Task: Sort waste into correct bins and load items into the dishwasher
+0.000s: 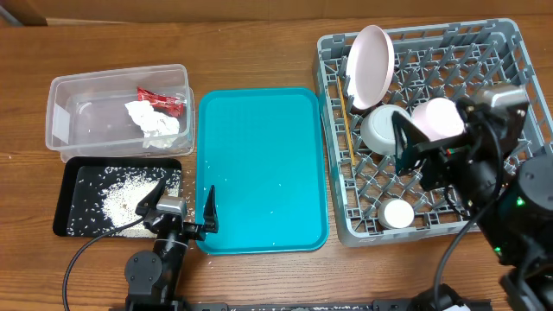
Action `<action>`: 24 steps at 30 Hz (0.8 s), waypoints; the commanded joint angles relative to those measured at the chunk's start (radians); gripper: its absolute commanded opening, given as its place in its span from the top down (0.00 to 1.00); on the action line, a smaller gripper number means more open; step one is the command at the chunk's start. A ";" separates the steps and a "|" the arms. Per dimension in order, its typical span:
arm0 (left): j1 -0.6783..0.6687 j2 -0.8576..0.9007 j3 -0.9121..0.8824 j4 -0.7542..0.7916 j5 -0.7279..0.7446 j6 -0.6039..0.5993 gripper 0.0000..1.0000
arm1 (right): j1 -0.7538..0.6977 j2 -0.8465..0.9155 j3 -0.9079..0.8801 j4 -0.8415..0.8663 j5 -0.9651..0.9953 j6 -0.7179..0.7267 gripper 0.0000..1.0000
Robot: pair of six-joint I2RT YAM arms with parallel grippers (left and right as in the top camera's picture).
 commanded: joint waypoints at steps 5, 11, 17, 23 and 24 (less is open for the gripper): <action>0.006 -0.006 -0.003 -0.002 0.006 -0.014 0.00 | -0.111 -0.178 -0.395 0.222 -0.054 0.000 0.00; 0.006 -0.006 -0.003 -0.002 0.006 -0.014 0.00 | -0.141 -0.385 -0.672 0.343 -0.056 0.000 0.00; 0.006 -0.006 -0.003 -0.002 0.006 -0.014 0.00 | -0.184 -0.591 -0.936 0.467 -0.073 0.000 0.00; 0.006 -0.006 -0.003 -0.002 0.006 -0.014 0.00 | -0.198 -0.740 -1.125 0.599 -0.091 0.000 0.00; 0.006 -0.006 -0.003 -0.002 0.006 -0.014 0.00 | -0.198 -0.767 -1.162 0.625 -0.091 0.000 0.00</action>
